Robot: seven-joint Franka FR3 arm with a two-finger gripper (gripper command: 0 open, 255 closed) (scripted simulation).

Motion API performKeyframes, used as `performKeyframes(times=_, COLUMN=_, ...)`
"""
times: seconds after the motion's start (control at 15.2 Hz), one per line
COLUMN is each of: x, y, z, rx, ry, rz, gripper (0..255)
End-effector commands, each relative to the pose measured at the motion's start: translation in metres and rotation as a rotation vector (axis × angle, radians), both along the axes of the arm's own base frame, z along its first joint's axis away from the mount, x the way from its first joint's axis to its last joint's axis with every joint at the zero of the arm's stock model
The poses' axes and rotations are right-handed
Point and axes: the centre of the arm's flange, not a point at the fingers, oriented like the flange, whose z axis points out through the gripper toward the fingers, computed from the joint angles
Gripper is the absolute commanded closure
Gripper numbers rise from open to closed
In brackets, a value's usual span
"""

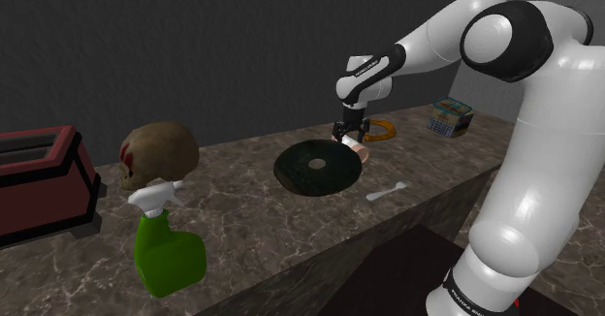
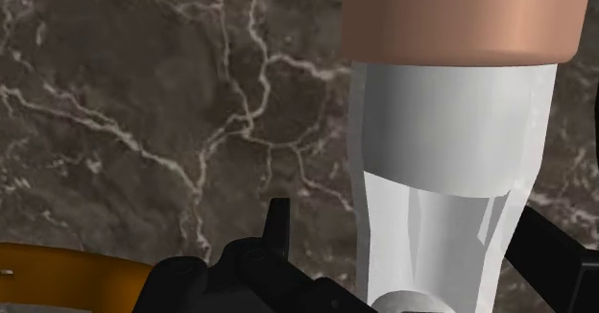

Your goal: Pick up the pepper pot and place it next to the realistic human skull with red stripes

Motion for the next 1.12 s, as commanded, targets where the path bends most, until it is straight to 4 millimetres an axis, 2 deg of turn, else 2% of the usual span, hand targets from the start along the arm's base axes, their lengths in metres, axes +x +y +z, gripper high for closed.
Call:
performKeyframes(times=0.0, x=0.000, y=0.000, z=-0.001, rx=0.000, ry=0.000, rz=0.000, gripper=0)
performKeyframes(times=0.26, x=0.000, y=0.000, z=-0.001, rx=0.000, ry=0.000, rz=0.000, gripper=0)
performKeyframes(times=0.33, x=0.000, y=0.000, z=-0.001, rx=0.000, ry=0.000, rz=0.000, gripper=255)
performKeyframes(times=0.92, x=0.000, y=0.000, z=-0.001, rx=0.000, ry=0.000, rz=0.000, gripper=255)
performKeyframes(times=1.06, x=0.000, y=0.000, z=0.010, rx=0.000, ry=0.000, rz=0.000, gripper=255)
